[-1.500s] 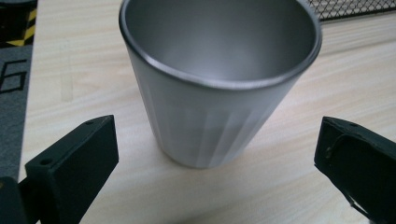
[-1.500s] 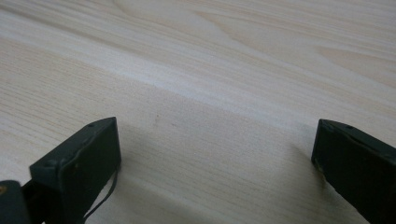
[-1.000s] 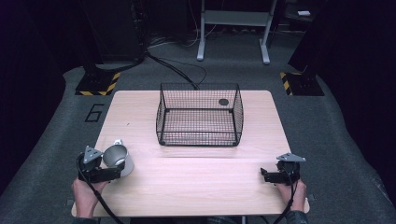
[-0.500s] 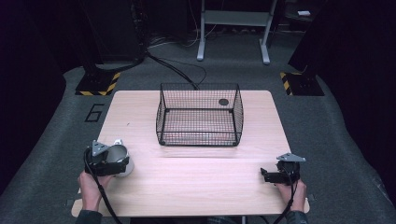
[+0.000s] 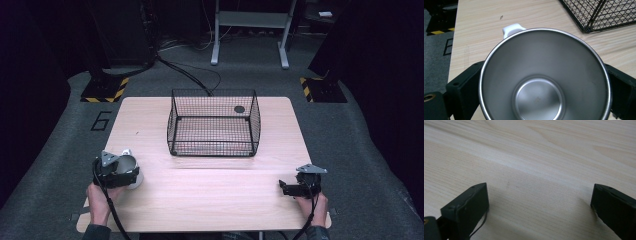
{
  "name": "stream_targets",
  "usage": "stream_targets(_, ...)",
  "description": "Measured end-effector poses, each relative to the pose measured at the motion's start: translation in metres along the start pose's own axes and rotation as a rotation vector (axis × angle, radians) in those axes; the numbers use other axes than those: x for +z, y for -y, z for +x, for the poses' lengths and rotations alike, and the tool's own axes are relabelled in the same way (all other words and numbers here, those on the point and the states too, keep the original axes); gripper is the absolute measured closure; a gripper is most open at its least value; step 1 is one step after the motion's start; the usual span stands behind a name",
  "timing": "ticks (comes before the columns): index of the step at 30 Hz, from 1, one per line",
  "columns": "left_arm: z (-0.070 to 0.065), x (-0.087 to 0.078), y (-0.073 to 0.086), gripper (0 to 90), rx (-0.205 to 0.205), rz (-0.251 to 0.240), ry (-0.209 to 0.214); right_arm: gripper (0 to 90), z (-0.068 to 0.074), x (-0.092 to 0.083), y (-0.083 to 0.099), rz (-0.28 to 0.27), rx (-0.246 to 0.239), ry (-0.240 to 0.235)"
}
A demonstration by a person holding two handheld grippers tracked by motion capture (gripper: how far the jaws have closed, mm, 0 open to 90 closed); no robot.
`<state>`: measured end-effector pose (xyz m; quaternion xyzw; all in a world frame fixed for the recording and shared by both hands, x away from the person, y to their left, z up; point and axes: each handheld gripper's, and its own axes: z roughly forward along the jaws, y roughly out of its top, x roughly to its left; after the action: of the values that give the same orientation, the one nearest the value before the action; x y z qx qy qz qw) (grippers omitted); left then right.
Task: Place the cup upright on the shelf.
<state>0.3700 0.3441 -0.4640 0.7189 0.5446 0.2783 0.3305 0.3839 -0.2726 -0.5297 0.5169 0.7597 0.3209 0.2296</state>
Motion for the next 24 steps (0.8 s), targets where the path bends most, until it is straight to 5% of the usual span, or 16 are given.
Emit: stream_targets(24, 0.000, -0.012, -0.007, 6.2, 0.042, -0.018, 0.064, 1.4, 0.000, 0.000, 0.000, 0.000, 0.000, 0.000)
